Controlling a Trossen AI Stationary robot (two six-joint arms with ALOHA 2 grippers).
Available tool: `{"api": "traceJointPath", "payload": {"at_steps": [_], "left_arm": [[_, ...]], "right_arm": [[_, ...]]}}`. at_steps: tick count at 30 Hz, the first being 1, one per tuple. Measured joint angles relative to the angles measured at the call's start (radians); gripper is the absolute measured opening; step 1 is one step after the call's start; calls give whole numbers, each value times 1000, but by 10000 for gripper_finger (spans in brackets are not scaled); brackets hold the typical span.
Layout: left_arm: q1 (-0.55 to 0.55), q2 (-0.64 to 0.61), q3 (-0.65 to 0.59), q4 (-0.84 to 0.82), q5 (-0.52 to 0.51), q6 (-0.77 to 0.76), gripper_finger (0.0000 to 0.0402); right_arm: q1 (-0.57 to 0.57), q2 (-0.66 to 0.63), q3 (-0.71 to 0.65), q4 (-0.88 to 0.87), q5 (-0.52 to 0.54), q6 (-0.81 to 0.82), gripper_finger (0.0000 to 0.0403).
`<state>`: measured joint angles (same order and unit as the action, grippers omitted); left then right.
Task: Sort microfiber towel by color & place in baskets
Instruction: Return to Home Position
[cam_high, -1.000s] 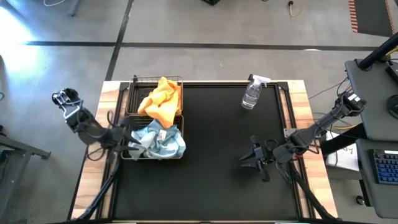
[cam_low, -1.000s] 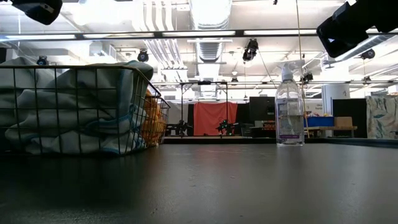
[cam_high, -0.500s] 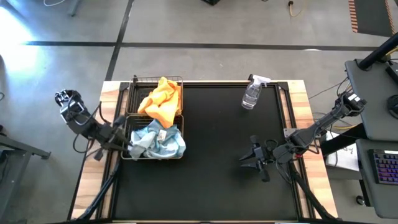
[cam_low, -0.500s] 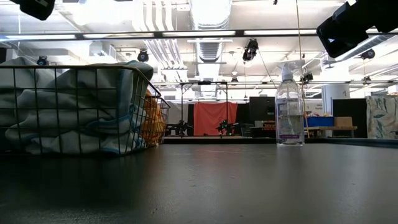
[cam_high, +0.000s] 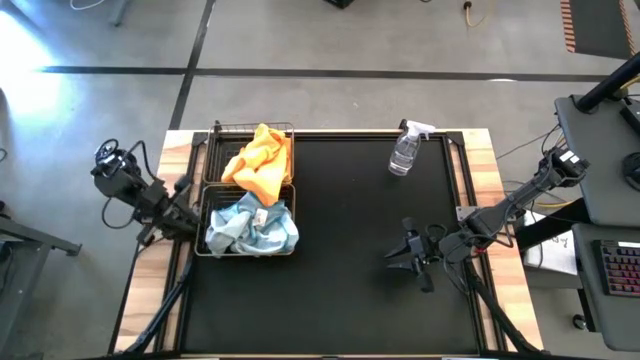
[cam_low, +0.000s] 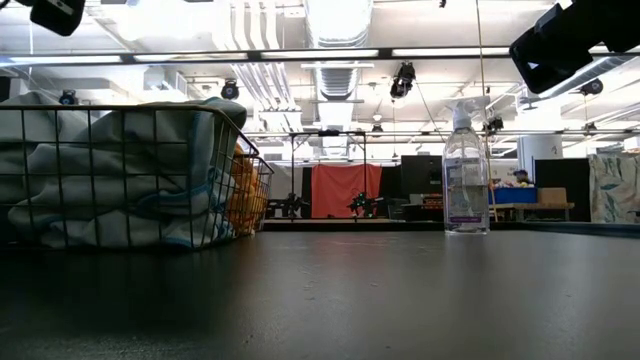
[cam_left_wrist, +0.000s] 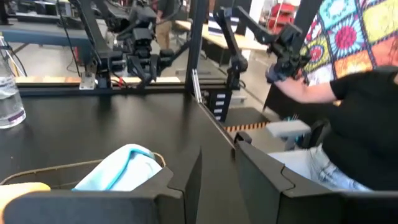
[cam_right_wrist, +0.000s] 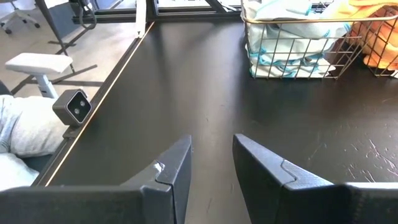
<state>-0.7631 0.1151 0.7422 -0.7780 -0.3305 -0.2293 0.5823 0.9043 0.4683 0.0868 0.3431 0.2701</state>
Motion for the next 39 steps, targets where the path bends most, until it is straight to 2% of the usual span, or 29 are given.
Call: {"api": "traceJointPath", "payload": {"at_steps": [11,20,30,33,39], "left_arm": [[0,-47,17,2,-21,-24,84],[0,-37,17,2,-21,-23,84],[0,-43,17,41,-15,-35,84],[0,-57,16,59,78,-41,84],[0,-106,-20,204,347,39,84]], "right_arm": [[0,0,0,0,2,21,111],[0,0,0,1,53,72,112],[0,0,0,0,53,28,112],[0,0,0,-1,53,27,111],[0,0,0,-3,51,45,111]]}}
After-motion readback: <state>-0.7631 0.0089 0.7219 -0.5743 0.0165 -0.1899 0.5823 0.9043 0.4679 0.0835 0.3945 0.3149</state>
